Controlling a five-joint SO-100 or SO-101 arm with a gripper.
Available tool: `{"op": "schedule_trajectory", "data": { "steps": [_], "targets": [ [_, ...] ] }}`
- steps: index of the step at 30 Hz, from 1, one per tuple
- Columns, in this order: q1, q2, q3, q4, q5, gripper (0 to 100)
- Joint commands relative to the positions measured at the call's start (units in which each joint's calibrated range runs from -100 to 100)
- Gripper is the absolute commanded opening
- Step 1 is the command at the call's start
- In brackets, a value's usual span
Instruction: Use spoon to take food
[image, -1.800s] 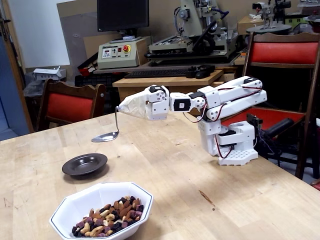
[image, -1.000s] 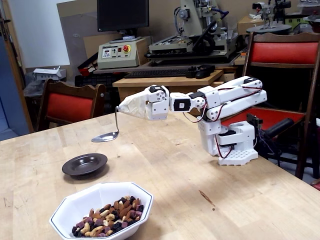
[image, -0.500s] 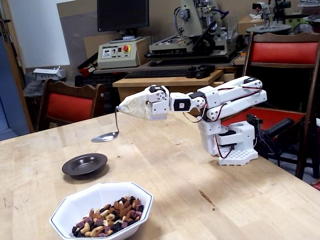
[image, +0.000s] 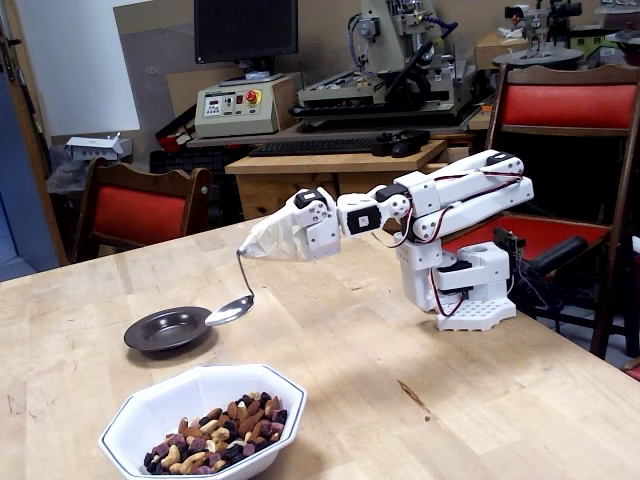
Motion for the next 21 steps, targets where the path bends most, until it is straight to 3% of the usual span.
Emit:
{"op": "schedule_trajectory", "data": {
  "steps": [1,13,21],
  "targets": [
    [0.09,0.04,-6.44,0.24,0.10,4],
    [0.17,3.12,-8.65,0.32,0.15,4],
    [0.17,23.06,-31.48,0.08,0.15,4]
  ]
}}
